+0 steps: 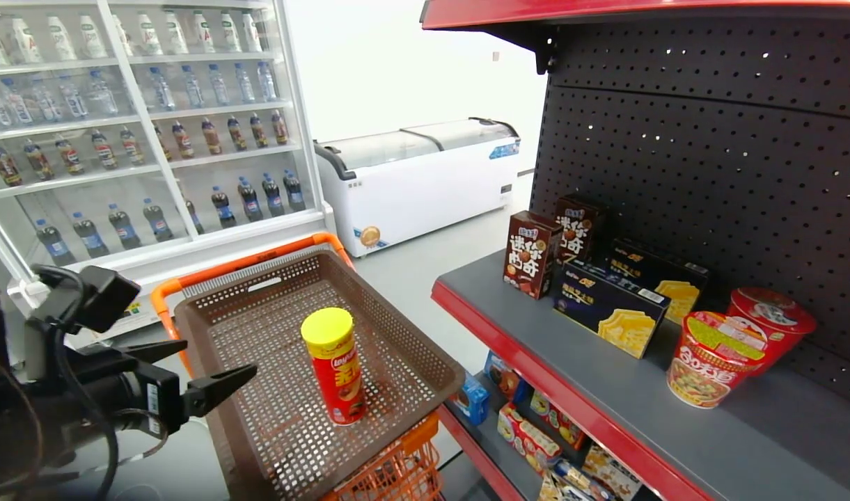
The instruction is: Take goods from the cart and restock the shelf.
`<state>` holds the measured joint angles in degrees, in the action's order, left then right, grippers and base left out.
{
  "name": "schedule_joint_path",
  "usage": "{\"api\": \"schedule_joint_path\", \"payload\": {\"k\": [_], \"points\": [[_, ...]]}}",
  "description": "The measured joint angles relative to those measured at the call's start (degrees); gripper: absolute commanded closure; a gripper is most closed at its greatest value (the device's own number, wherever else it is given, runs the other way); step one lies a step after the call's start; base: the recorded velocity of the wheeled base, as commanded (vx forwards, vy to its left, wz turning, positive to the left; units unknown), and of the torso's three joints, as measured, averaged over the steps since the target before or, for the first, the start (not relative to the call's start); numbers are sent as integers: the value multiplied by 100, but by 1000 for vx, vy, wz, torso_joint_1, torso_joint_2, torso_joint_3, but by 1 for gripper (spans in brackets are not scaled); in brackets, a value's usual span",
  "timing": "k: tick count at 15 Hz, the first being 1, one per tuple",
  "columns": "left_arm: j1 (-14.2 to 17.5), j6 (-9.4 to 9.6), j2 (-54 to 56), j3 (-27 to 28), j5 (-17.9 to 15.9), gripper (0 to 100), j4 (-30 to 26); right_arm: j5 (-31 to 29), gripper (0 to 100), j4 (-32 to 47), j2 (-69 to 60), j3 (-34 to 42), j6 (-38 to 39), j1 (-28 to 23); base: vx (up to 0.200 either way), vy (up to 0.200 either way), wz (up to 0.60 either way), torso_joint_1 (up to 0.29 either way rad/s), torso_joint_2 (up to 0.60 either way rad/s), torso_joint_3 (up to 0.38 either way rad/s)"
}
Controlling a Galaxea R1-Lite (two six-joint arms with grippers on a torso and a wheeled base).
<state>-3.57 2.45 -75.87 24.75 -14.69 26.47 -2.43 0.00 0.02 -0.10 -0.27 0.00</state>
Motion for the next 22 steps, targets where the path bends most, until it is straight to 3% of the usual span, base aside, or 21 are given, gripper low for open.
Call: {"api": "schedule_joint_path", "payload": {"k": [3, 8, 14, 16, 18, 22], "points": [[-177, 11, -909, -363, -39, 0, 928, 0, 0, 0, 0, 0, 2, 0, 0, 0, 0, 0, 0, 0], [-408, 20, -2124, -435, 9, 0, 2064, 0, 0, 0, 0, 0, 2, 0, 0, 0, 0, 0, 0, 0], [-803, 11, -3881, 6, 633, 0, 3723, 0, 0, 0, 0, 0, 2, 0, 0, 0, 0, 0, 0, 0], [-905, 44, -4312, 249, 736, 0, 3818, 2, 0, 0, 0, 0, 5, 0, 0, 0, 0, 0, 0, 0], [-944, 208, -4603, 433, 741, 0, 3824, 2, 0, 0, 0, 0, 2, 0, 0, 0, 0, 0, 0, 0], [-985, 236, -4952, 877, 717, 0, 3834, 0, 0, 0, 0, 0, 2, 0, 0, 0, 0, 0, 0, 0]]}}
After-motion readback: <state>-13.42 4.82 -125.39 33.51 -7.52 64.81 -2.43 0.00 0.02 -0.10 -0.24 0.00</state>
